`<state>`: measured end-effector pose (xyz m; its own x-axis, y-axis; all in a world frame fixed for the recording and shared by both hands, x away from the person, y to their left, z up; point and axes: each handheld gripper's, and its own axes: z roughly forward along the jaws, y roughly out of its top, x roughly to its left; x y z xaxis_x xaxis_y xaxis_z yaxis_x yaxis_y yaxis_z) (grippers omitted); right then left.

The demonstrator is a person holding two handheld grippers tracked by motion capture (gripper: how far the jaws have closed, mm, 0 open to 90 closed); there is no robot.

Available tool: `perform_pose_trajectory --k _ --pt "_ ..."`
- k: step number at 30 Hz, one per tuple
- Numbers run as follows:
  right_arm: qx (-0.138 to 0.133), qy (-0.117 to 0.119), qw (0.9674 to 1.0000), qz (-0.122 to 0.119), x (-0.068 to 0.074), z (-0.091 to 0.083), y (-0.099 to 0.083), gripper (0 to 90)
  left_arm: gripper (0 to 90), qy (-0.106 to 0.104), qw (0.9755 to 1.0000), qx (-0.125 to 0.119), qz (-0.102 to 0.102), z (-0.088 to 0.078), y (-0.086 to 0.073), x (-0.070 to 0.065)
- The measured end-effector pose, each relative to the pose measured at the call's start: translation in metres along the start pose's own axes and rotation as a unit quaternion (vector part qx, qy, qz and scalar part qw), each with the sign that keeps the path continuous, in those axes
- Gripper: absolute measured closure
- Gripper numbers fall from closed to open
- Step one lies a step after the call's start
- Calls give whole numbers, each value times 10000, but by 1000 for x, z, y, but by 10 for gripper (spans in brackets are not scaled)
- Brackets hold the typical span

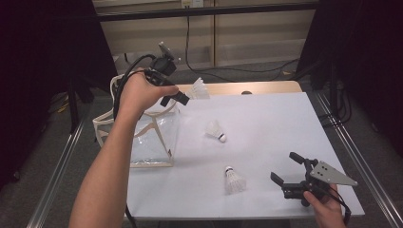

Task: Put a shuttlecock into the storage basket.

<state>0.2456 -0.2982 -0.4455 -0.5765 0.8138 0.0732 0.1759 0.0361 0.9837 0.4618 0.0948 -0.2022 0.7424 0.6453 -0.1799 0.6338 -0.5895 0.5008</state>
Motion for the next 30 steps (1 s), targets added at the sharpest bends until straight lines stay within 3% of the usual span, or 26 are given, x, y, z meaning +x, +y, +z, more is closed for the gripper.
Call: perform_pose_trajectory --k 30 --pt "-6 -1 10000 -9 -1 -1 0 6 629 65 9999 -59 -115 -6 1 8"
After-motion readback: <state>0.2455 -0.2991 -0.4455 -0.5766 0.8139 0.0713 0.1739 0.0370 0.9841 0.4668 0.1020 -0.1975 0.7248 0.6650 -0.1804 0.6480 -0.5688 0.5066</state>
